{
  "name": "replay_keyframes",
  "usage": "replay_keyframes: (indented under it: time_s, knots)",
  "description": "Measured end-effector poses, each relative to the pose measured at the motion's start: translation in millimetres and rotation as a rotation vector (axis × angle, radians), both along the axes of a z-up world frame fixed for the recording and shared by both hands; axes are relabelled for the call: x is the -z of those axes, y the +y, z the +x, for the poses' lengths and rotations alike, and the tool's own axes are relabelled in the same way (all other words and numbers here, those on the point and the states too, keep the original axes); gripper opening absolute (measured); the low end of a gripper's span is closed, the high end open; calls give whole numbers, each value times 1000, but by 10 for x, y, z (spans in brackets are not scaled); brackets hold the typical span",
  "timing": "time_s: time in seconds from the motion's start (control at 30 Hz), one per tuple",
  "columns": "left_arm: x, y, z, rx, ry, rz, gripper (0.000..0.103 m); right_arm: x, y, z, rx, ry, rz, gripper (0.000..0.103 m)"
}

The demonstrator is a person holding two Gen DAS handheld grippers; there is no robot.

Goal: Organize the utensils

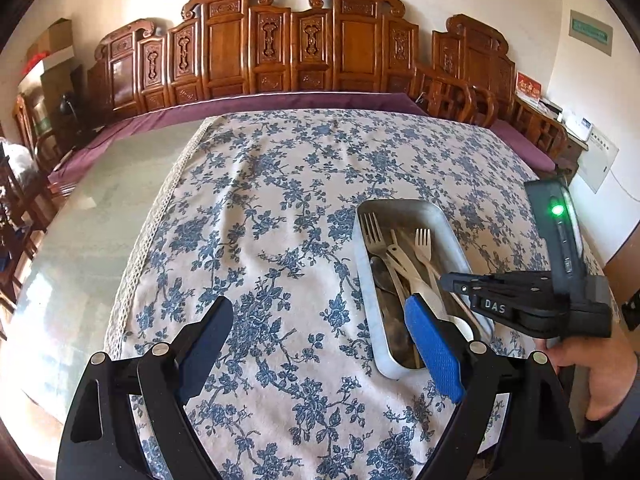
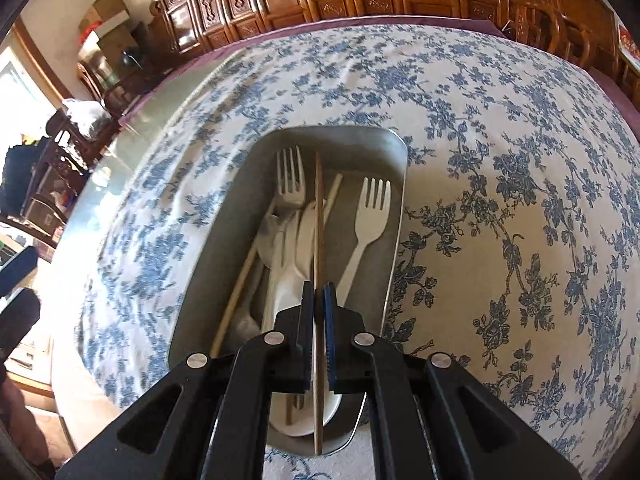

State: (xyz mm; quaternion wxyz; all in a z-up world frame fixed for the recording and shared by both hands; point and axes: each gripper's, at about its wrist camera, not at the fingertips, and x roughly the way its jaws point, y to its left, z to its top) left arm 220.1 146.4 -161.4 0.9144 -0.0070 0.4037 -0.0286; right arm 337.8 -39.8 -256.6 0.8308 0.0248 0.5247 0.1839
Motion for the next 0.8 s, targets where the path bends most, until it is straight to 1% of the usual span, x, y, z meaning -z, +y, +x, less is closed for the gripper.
replay_keyframes:
  time_s: [0.1, 0.17, 0.27, 0.4, 0.5, 0.6, 0.63, 0.7, 0.77, 0.8]
  knots:
    - [12, 11, -16, -5, 1, -14, 84, 41, 20, -4, -4, -3, -18, 6]
    - [26, 0, -16, -2, 5, -13, 84, 36, 18, -12, -14, -11, 6, 6]
    - [47, -26, -20, 3, 9, -9, 84, 4, 34, -19, -30, -31, 11, 6]
    - [58, -54, -16, 7, 12, -2, 84, -73, 46, -45, -58, -66, 28, 7]
    - [53, -60, -15, 2, 10, 1, 84, -162, 34, -101, -86, -108, 21, 7]
    - [31, -90, -24, -2, 8, -1, 84, -255, -32, -181, -95, -123, 37, 7]
    - [21, -109, -31, -2, 6, 3, 84, -308, -70, -227, -97, -140, 34, 8]
    - [1, -160, -47, 2, 5, 12, 84, -395, -142, -311, -102, -170, 29, 21]
    - [-30, -223, -75, 6, 1, 18, 84, -495, -258, -418, -101, -198, 31, 27]
    - [-50, -256, -92, 9, -1, 22, 84, -535, -323, -471, -96, -207, 32, 33]
